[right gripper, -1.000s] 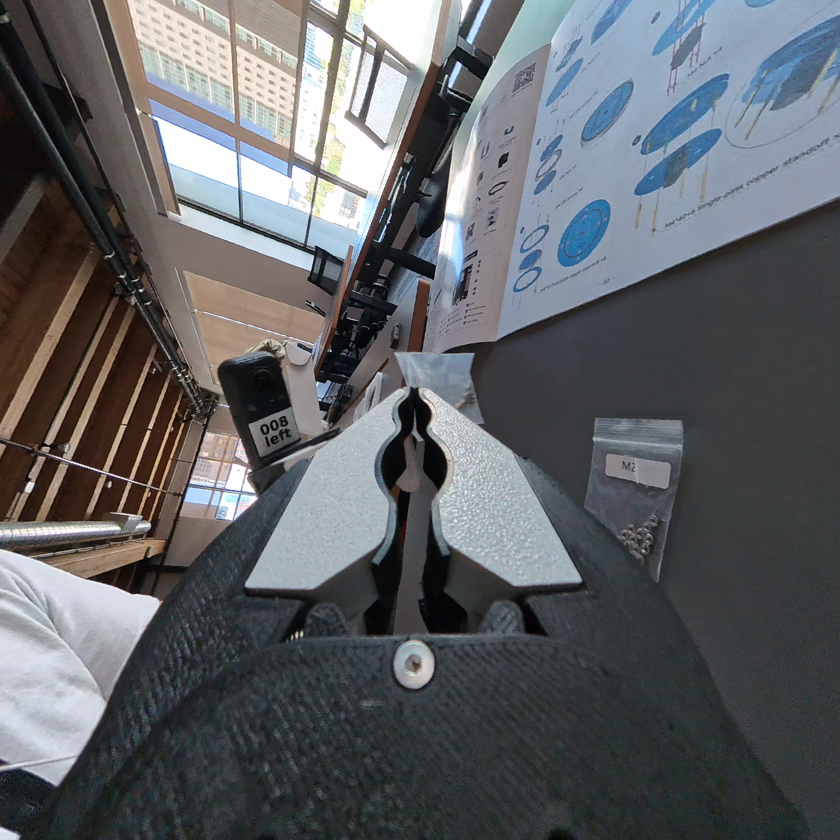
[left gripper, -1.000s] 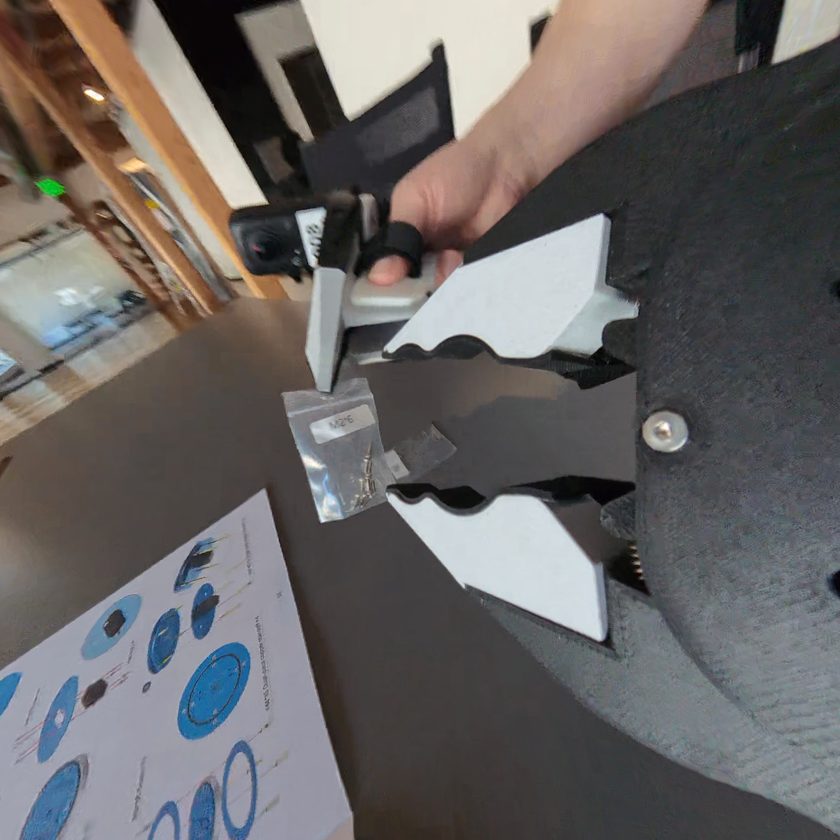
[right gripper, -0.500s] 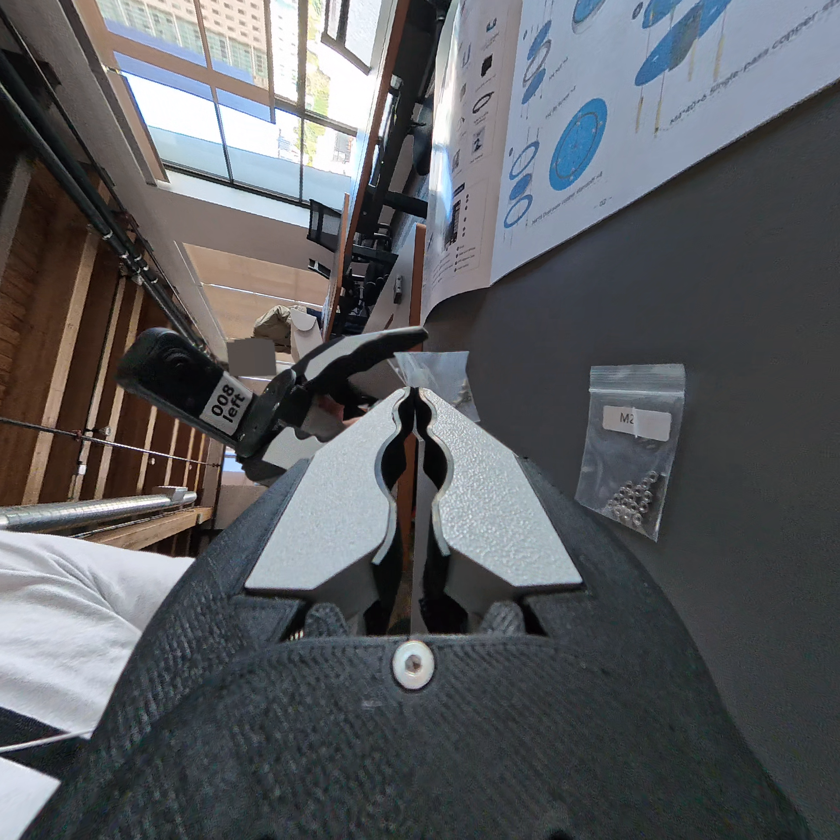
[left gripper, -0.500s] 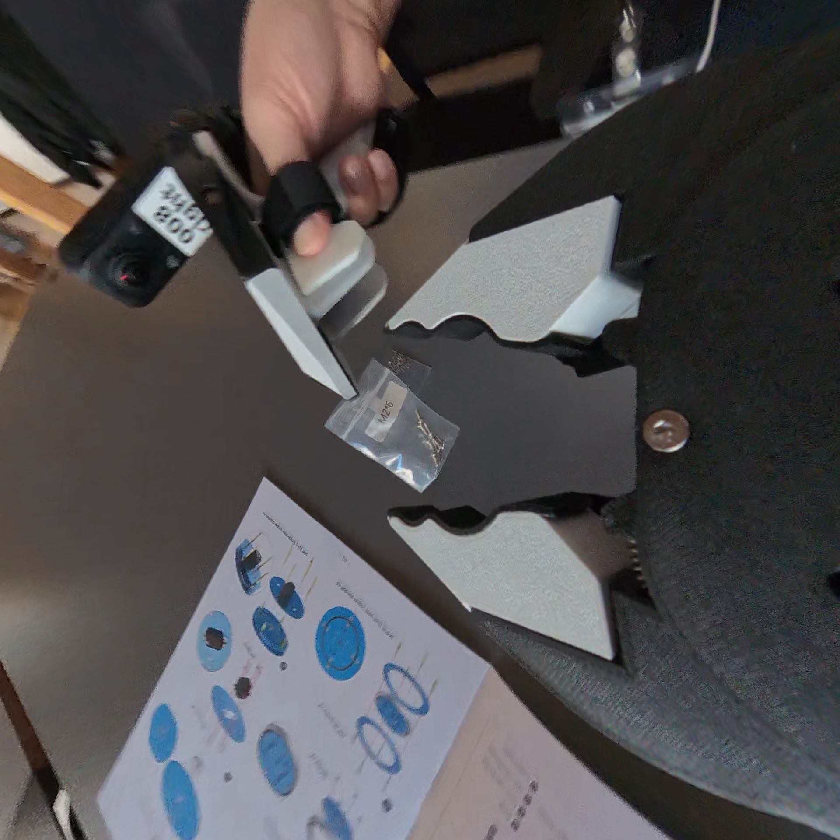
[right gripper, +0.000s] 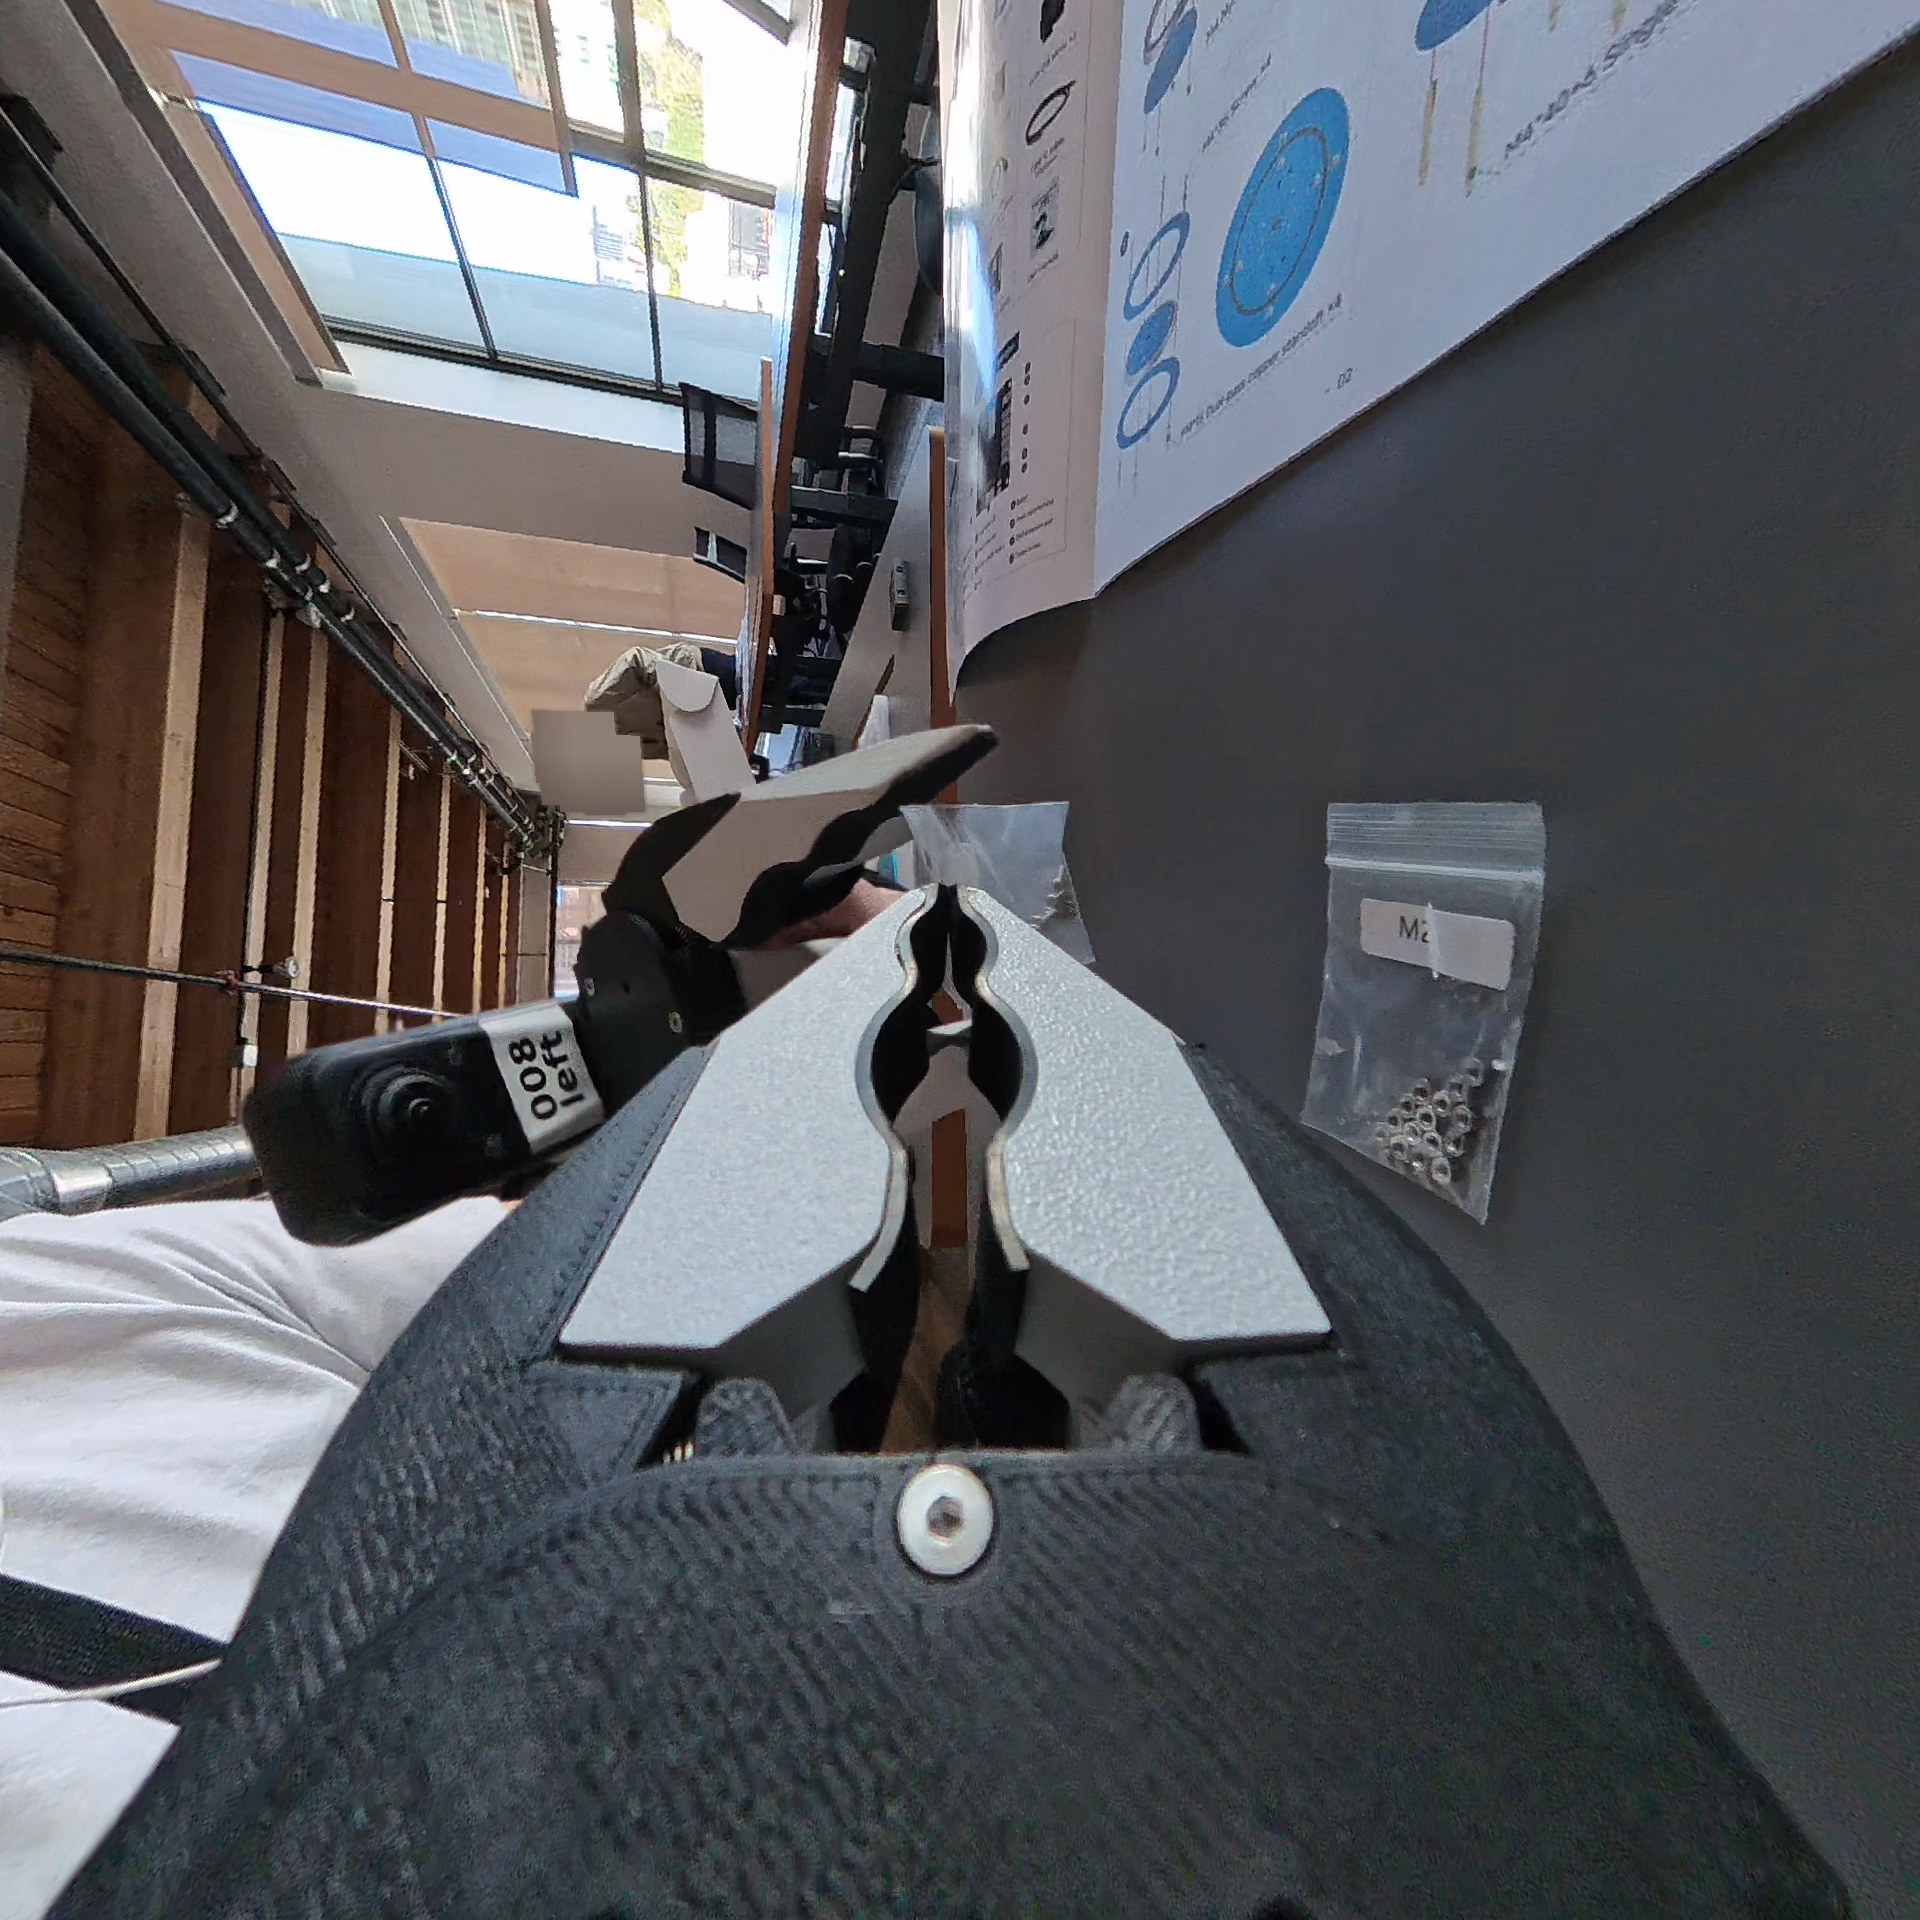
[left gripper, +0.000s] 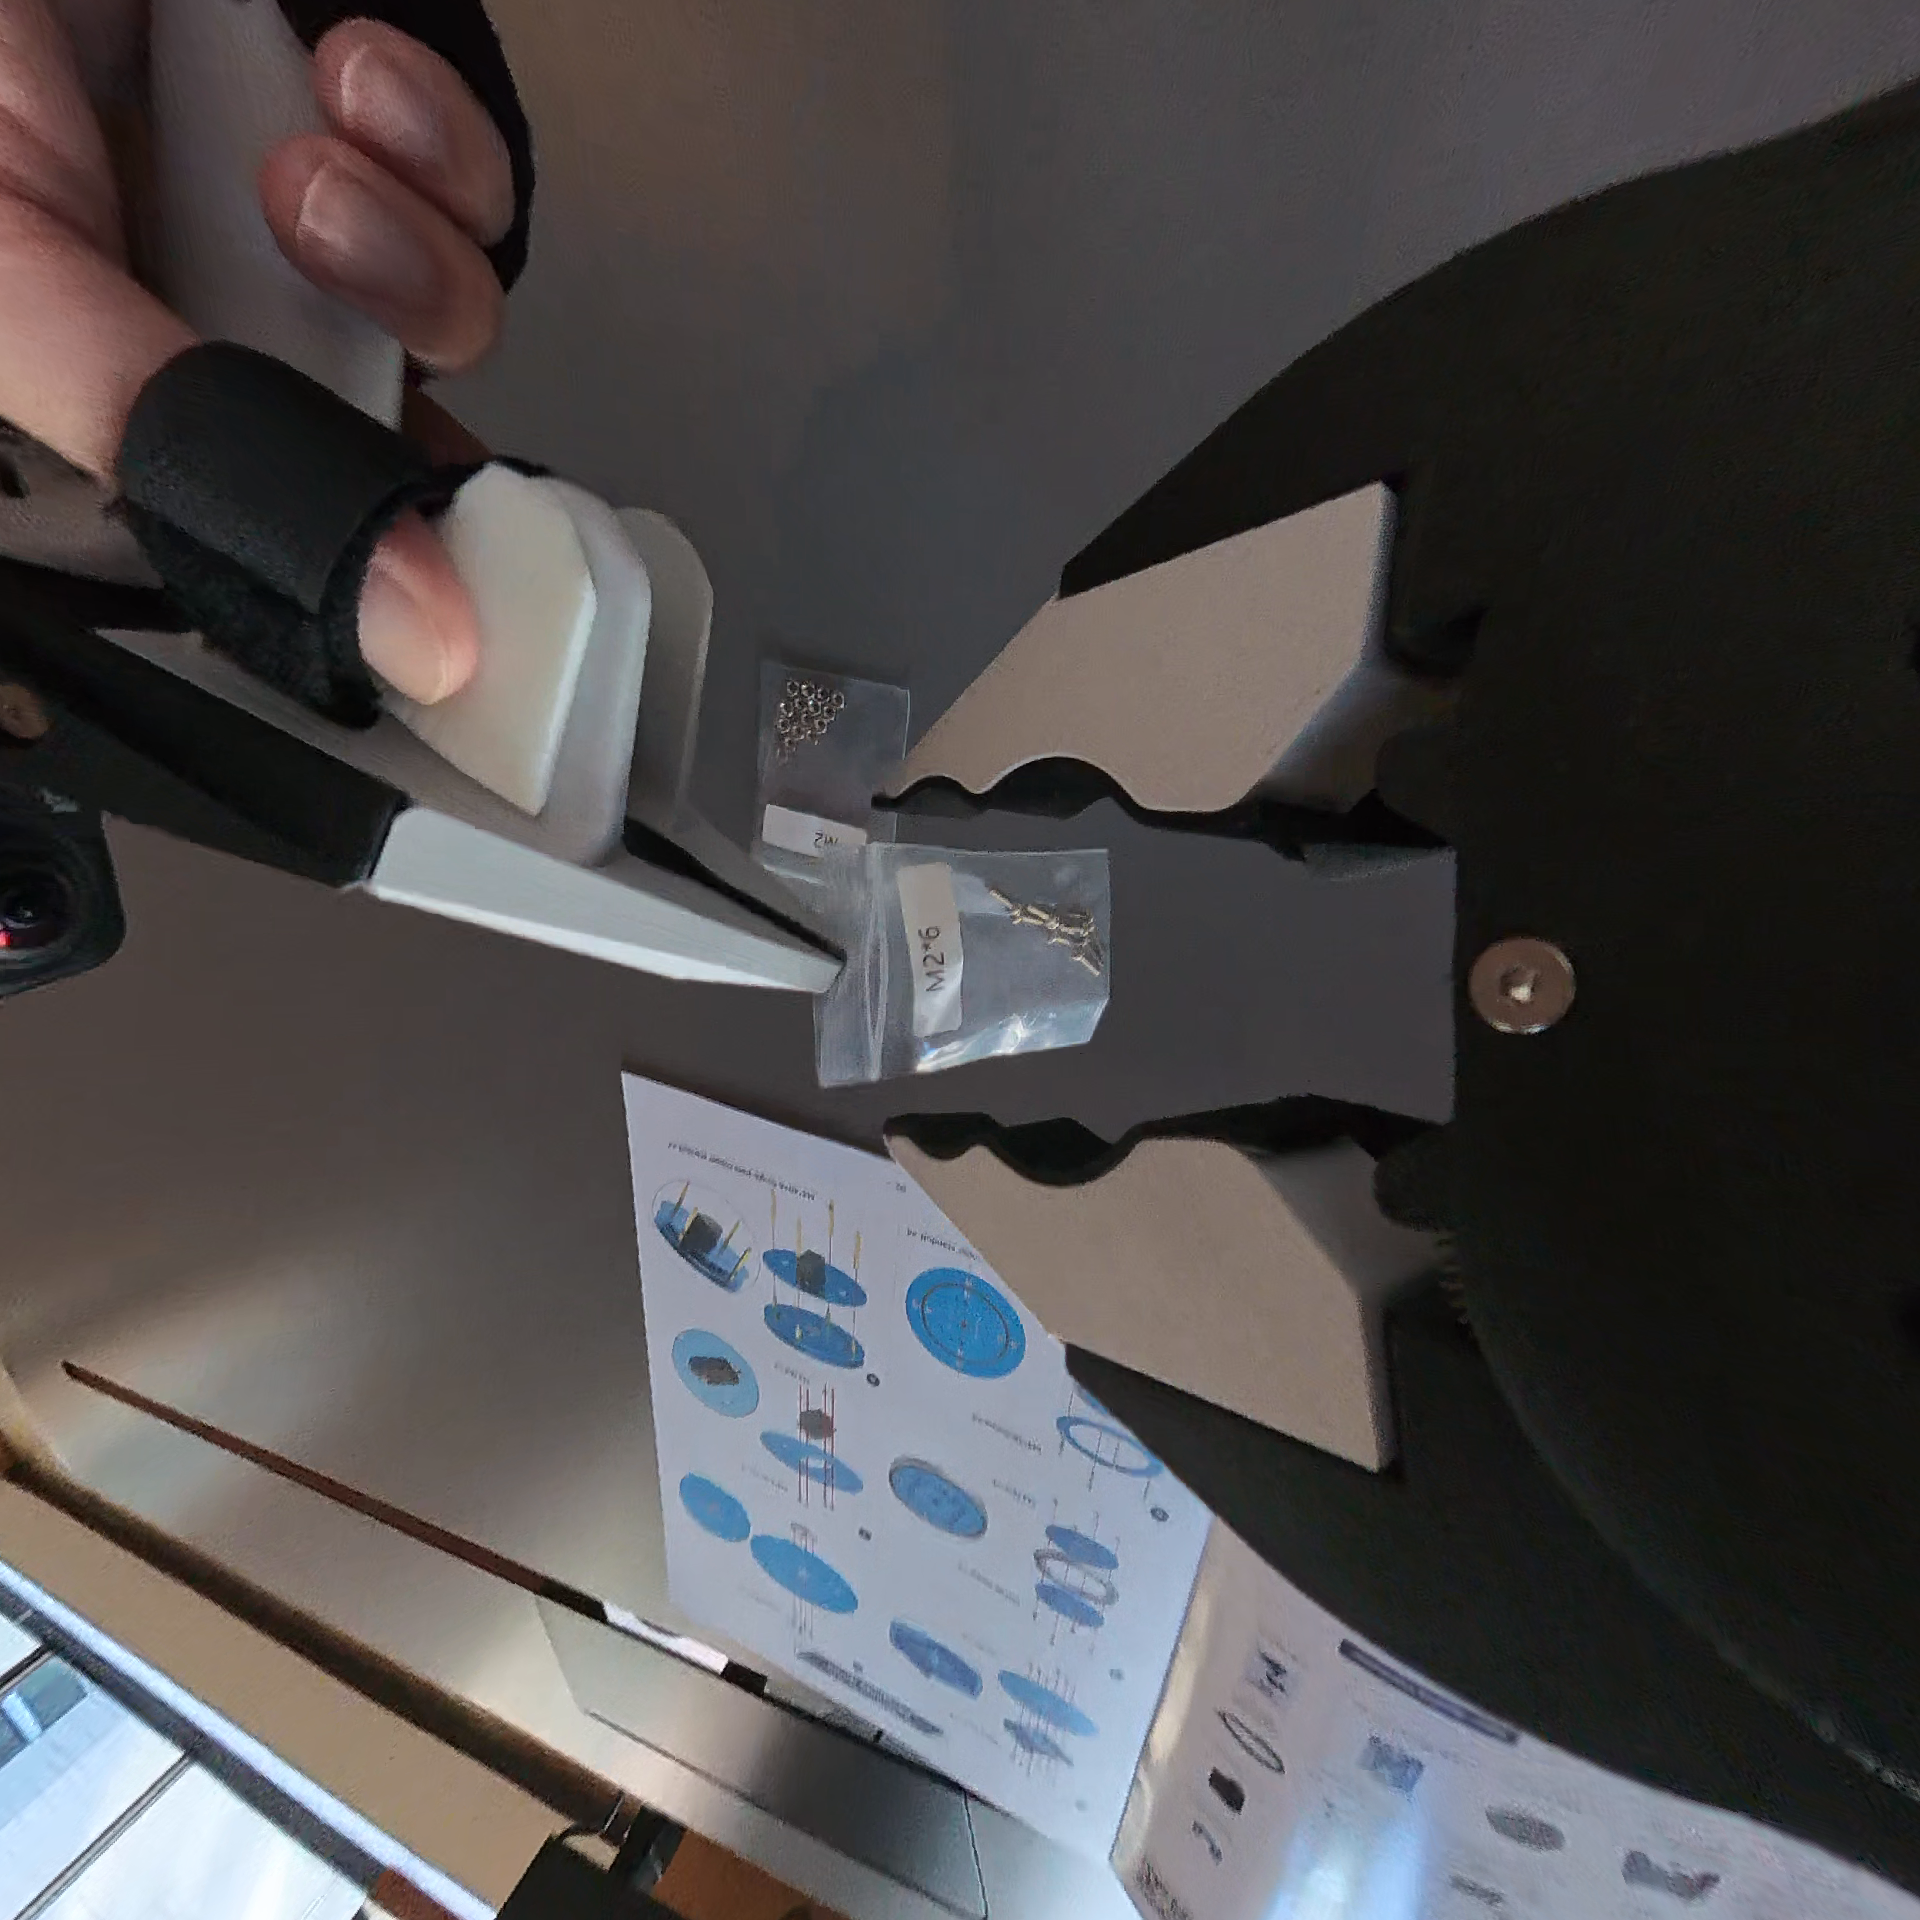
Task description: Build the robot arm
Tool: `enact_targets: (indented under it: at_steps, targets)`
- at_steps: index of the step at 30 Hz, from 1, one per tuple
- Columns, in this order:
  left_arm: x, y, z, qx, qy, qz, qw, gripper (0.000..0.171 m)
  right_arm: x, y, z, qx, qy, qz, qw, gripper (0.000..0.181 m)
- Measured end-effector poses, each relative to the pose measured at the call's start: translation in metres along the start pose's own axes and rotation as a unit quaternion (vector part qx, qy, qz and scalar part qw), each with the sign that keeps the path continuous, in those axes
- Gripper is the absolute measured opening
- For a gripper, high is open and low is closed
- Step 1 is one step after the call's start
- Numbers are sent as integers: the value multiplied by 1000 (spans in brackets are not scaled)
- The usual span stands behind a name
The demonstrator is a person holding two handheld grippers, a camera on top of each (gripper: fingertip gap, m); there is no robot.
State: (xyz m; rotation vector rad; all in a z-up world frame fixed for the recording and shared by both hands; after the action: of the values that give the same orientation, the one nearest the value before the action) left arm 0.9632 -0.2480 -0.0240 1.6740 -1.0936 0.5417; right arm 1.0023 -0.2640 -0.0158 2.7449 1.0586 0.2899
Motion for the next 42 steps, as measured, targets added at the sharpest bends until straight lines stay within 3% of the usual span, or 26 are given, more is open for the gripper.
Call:
enact_targets:
  at_steps: [2, 18, 28, 35, 42]
  targets:
    - [1, 1, 0, -26, 23, 5, 999, 45, -1, 0, 1, -11, 11, -6, 1000, 0]
    - [-2, -4, 0, -53, 83, 1, 995, 40, 4, -2, 7, -45, 48, -30, 997, 0]
    - [0, -5, -4, -57, 91, 16, 994, 35, 12, 3, 5, 22, -5, -32, 999, 0]
    - [-1, -10, 3, -65, 73, 4, 995, 30, 6, 2, 11, -34, 50, -74, 995, 3]
    - [1, -14, 6, -78, 89, 1, 993, 29, 12, 11, 12, -82, 102, -73, 989, 8]
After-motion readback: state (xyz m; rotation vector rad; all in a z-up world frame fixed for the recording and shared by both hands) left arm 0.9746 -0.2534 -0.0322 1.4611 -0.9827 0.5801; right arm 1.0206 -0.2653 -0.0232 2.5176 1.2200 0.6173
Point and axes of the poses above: each gripper's, where its closed fingertips meet, y back along the fingers, x out of its top, z = x × y across the jaws, the point moved 3 cm from there along y, back along the fingers, and after that the axes turned 3 degrees about -y, right-handed, at the moved point
